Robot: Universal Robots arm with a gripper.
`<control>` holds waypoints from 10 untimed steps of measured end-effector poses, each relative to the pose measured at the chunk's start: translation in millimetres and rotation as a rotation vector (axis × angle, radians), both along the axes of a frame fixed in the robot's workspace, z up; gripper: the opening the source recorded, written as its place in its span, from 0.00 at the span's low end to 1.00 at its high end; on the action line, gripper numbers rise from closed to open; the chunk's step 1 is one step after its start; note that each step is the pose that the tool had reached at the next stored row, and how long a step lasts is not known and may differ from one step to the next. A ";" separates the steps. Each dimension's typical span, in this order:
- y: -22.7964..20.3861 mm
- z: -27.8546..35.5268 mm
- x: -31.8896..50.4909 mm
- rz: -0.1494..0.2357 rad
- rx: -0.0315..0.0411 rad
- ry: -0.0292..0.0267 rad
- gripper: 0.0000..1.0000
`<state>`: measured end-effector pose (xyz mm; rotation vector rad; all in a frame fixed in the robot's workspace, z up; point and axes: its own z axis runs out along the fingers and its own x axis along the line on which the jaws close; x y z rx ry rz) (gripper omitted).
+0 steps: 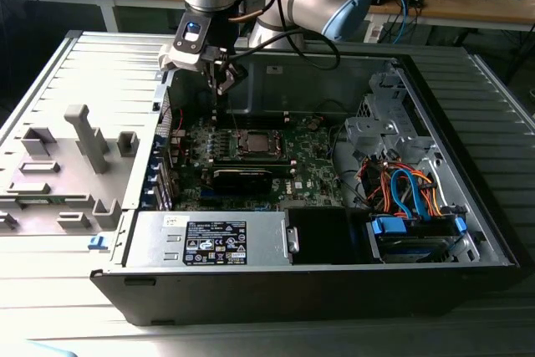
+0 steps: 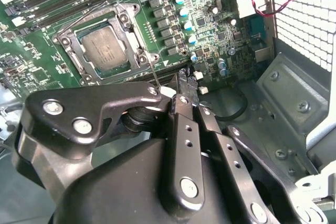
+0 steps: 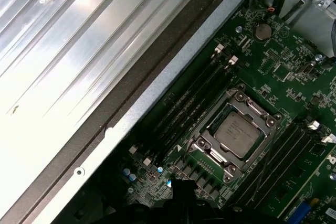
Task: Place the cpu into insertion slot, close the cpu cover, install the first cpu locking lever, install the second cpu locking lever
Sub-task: 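Install the first cpu locking lever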
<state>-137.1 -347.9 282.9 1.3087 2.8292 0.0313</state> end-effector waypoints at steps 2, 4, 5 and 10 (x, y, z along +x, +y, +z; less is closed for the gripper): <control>0.0 0.0 0.0 0.002 0.0001 0.0000 0.11; 0.0 0.0 0.0 0.005 0.0000 0.0001 0.11; 0.0 0.0 0.0 0.008 0.0000 0.0001 0.11; 0.0 0.0 0.0 0.020 0.0000 0.0000 0.11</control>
